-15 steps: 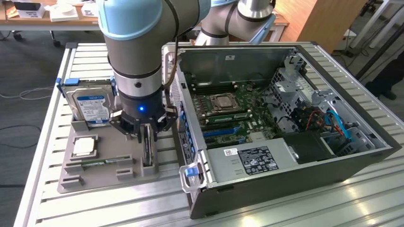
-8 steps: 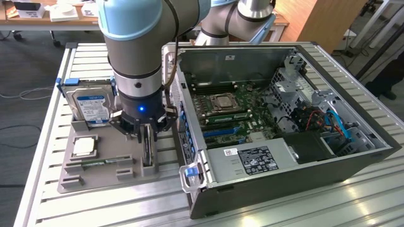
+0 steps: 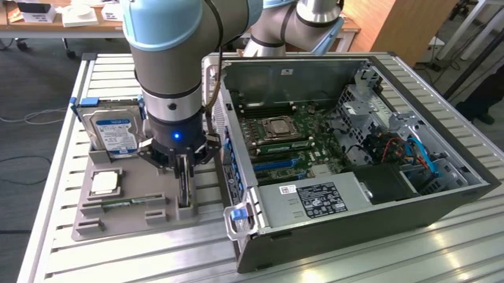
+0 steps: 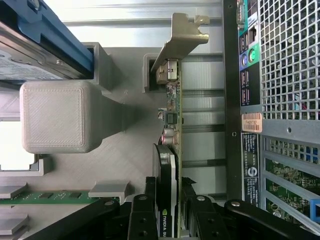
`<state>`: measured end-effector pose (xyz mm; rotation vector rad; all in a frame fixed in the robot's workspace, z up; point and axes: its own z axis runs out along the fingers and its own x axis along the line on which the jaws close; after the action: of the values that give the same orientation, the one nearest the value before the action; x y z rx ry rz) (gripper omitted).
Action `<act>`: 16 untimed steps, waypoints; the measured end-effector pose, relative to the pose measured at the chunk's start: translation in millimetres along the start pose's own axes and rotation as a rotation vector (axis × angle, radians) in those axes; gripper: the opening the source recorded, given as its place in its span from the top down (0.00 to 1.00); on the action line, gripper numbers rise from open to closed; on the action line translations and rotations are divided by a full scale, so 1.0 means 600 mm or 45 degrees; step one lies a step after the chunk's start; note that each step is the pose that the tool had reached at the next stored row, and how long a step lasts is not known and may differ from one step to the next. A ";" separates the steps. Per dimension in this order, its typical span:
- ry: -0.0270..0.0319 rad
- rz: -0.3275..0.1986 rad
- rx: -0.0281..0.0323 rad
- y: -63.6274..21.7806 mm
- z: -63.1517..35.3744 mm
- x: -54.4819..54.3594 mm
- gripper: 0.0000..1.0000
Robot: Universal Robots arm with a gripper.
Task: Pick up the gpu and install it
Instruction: 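Pick up the gpu and move the gpu toward the slot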
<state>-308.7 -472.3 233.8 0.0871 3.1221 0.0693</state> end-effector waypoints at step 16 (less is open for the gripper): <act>-0.0010 0.000 -0.0001 0.000 0.001 0.002 0.67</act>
<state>-309.7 -472.3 233.1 0.0870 3.1213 0.0694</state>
